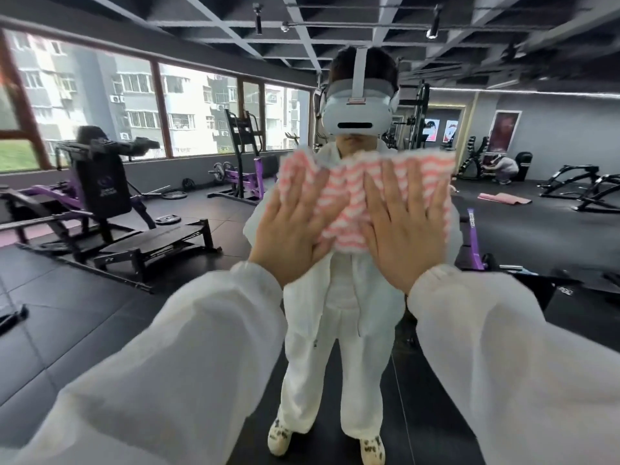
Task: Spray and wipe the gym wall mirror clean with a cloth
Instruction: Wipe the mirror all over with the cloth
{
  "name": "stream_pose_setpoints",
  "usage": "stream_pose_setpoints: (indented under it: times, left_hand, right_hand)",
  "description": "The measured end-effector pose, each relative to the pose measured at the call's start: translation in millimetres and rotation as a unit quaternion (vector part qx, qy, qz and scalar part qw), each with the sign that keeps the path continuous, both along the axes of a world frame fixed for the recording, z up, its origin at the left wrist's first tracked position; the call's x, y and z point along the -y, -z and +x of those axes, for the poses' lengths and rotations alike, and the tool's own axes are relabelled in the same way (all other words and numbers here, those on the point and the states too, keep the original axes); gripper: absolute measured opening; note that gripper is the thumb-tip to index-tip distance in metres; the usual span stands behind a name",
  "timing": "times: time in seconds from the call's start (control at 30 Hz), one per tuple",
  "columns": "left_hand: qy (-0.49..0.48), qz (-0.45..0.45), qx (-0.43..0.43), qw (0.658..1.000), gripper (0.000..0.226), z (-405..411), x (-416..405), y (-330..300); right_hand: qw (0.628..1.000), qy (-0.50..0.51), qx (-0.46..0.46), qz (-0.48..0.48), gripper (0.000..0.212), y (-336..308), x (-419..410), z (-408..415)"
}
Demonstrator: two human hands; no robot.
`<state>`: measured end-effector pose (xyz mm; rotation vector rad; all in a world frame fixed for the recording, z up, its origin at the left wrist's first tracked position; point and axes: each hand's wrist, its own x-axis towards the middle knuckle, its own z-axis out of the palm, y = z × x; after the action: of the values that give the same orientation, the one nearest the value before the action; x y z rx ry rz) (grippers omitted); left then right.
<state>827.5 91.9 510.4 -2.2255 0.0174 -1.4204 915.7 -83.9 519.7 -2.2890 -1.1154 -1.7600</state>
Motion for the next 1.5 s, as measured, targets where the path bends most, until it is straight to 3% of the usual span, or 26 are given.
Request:
stream_pose_setpoints:
  times: [0.13,0.27,0.4,0.67,0.77,0.9,1.1,1.3,1.4,1.5]
  left_hand:
    - [-0.009,-0.064,0.034,0.997,0.053,-19.5,-34.2,-36.0]
    - [-0.008,-0.097,0.054,0.994,0.051,-31.7,-61.5,-21.8]
    - [-0.02,-0.134,0.06,0.989,0.051,-48.3,-83.2,29.6]
    - [-0.107,-0.252,-0.028,0.961,0.058,-78.4,-97.0,149.0]
    - [-0.14,-0.288,-0.056,0.946,0.055,-90.9,-81.2,192.1]
    - [-0.14,-0.266,-0.105,0.948,0.061,-102.6,-57.8,243.0]
    - [-0.126,-0.294,-0.196,0.927,0.059,-99.2,-21.3,263.0]
    - [-0.073,-0.247,-0.201,0.945,0.055,-73.5,-2.8,206.5]
    - [-0.042,-0.207,-0.125,0.969,0.058,-51.8,-2.5,153.2]
    - [-0.024,-0.183,-0.033,0.982,0.063,-30.9,-2.3,87.9]
  right_hand:
    - [1.0,0.002,-0.004,0.026,0.059,-45.2,-42.0,-25.2]
    - [1.0,-0.027,-0.005,0.006,0.06,-45.3,-76.0,-44.1]
    - [0.998,-0.031,0.008,-0.055,0.064,-10.8,-98.3,-55.1]
    - [0.974,-0.04,0.028,-0.22,0.071,85.6,-125.8,-72.1]
    - [0.953,-0.035,0.032,-0.3,0.071,115.9,-124.8,-76.0]
    - [0.89,-0.005,0.038,-0.455,0.068,151.9,-111.2,-76.9]
    - [0.852,-0.006,-0.002,-0.523,0.072,169.0,-79.3,-69.3]
    - [0.916,-0.021,-0.016,-0.4,0.07,141.1,-35.6,-36.9]
    - [0.974,-0.032,0.01,-0.225,0.076,98.6,-18.8,-23.9]
    - [0.991,-0.017,0.037,-0.127,0.059,42.2,-6.7,-13.8]
